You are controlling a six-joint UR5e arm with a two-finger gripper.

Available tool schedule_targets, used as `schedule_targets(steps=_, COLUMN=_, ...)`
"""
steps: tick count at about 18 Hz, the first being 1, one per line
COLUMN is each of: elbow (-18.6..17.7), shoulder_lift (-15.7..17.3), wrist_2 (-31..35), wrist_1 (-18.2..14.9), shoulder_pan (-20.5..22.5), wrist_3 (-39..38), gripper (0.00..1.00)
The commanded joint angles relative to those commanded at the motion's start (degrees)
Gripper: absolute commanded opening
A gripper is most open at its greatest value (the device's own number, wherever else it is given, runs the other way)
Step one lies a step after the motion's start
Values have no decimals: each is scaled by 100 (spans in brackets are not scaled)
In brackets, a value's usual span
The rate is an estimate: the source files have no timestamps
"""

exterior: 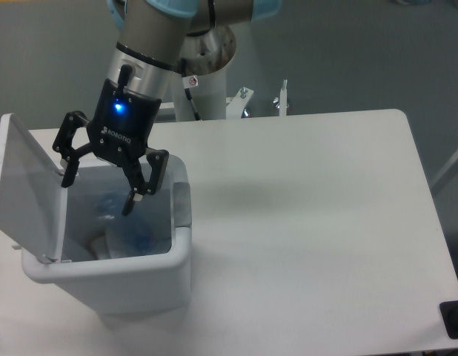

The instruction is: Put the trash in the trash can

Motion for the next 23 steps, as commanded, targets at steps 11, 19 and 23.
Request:
schedule_targets(steps=11, elbow=-167, shoulder_lift=518, wrist_2=1123, wrist_1=-35, shoulder_pan=2883, wrist_3=1149, gripper=100)
schedule_targets(steps=19, elbow=-712, shoulder_lift=1247, wrist_2=2759, wrist_1=-1280, shoulder_pan=3129, wrist_3=4531, gripper=100)
schedule_targets(steps=23, elbow=-545, shoulder_lift=1450, wrist_2=2970, wrist_1=-2555, shoulder_pan=3331, wrist_3=5859, gripper=100)
